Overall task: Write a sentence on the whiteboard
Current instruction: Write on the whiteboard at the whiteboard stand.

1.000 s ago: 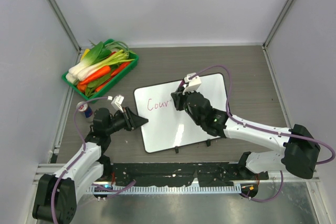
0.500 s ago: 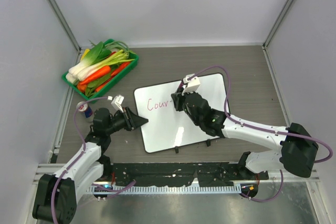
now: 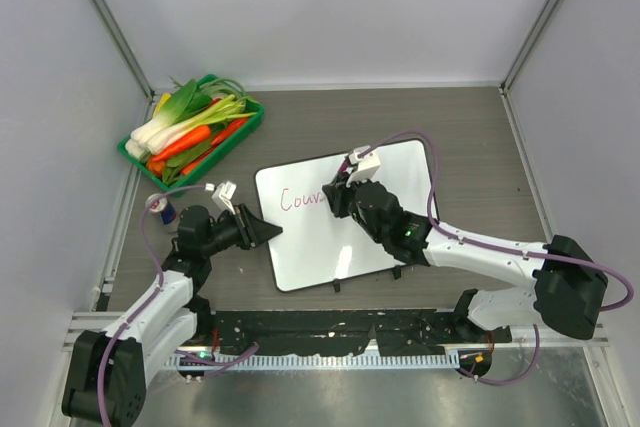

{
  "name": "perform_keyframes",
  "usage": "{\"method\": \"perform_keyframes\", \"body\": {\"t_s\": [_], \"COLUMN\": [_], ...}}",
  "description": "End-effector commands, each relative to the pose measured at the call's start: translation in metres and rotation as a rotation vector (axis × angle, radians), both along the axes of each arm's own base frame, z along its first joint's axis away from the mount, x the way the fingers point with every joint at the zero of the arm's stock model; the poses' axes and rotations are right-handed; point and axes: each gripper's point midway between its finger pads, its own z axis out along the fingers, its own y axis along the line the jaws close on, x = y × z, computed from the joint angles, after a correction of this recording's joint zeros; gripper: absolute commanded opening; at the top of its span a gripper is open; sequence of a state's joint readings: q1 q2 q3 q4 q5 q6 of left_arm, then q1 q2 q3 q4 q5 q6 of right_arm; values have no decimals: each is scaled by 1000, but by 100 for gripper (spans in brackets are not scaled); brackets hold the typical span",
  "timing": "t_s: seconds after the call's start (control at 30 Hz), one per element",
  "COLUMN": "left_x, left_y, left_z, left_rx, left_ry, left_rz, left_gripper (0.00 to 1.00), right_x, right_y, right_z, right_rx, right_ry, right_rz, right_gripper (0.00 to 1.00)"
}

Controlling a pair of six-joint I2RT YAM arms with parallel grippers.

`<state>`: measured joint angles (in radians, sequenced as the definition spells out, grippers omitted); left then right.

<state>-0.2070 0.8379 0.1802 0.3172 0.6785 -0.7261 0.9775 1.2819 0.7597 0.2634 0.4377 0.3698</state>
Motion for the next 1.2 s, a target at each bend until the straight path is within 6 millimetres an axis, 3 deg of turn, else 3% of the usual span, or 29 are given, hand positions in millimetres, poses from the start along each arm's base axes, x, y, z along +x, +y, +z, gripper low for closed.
{"method": "perform_keyframes", "body": {"t_s": [0.0, 0.17, 0.57, 1.17], "left_x": [5, 6, 6, 5], "left_y": [1, 1, 1, 1], "left_z": [5, 5, 5, 5], "left_rx": [19, 18, 18, 18], "left_ry": [-66, -66, -66, -66], "left_rz": [-1, -1, -1, -2], "left_gripper": [0, 0, 0, 0], "right_x": [-4, 0, 16, 19], "right_y": [-11, -21, -20, -19], "right_z": [-14, -9, 10, 15], "right_rx": [-27, -28, -27, -8], "right_ry": [25, 3, -42, -49], "right_rz": [-16, -63, -125, -130], "right_gripper": [1, 1, 1, 1]}}
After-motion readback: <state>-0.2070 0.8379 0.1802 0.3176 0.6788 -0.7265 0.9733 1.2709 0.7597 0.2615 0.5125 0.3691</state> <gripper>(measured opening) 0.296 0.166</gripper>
